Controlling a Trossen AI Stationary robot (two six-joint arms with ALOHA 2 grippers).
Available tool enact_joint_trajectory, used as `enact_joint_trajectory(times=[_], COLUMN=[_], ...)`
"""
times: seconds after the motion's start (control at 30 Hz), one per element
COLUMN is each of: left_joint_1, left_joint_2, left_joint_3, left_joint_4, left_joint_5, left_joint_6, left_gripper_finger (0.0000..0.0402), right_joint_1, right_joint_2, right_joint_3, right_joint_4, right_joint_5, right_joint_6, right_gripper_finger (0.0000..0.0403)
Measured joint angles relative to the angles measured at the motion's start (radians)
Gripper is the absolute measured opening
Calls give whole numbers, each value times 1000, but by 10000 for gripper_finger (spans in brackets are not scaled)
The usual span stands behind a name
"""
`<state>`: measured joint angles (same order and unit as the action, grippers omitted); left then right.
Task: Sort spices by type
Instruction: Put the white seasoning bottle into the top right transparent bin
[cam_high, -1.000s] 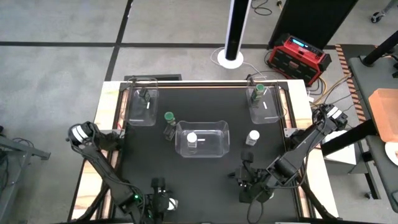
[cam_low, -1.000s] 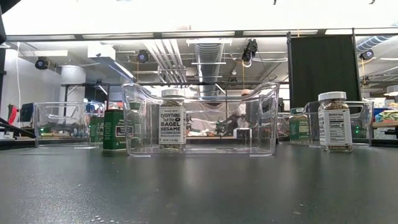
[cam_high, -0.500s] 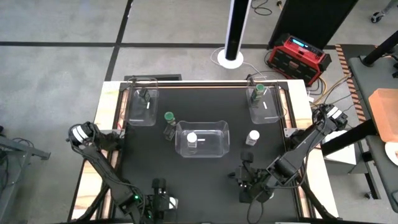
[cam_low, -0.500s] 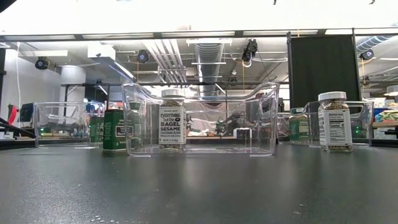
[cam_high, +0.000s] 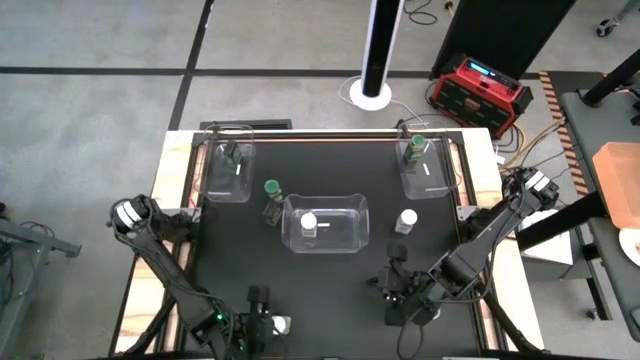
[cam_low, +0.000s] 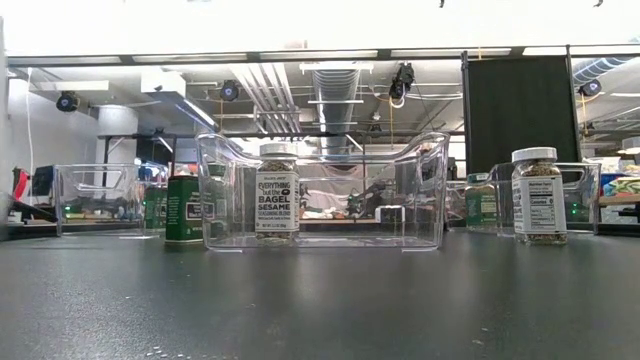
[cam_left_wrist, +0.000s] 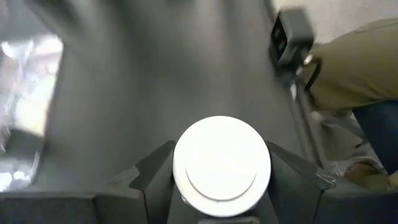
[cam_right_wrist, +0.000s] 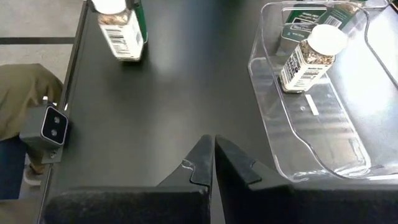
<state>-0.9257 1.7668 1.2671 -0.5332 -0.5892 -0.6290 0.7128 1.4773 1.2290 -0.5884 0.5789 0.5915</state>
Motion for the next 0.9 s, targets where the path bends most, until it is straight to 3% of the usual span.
enact_joint_trajectory(times=[0.27, 0.47, 0.9], left_joint_1=[34, 138, 530], left_joint_2=[-5, -51, -165], left_joint_3=[169, 208, 174], left_joint_4=[-142, -168, -58], left_joint_5=[-86, -107, 180], left_joint_6=[232, 467, 795], left_gripper_finger=[194, 194, 194], right_joint_1=[0, 0, 5], right_joint_2=[0, -13, -193], right_joint_3=[-1, -2, -8], right_joint_4=[-1, -25, -213], right_joint_5=[-1, 4, 175], right_joint_6=[-16, -40, -18], right_gripper_finger=[9, 9, 9])
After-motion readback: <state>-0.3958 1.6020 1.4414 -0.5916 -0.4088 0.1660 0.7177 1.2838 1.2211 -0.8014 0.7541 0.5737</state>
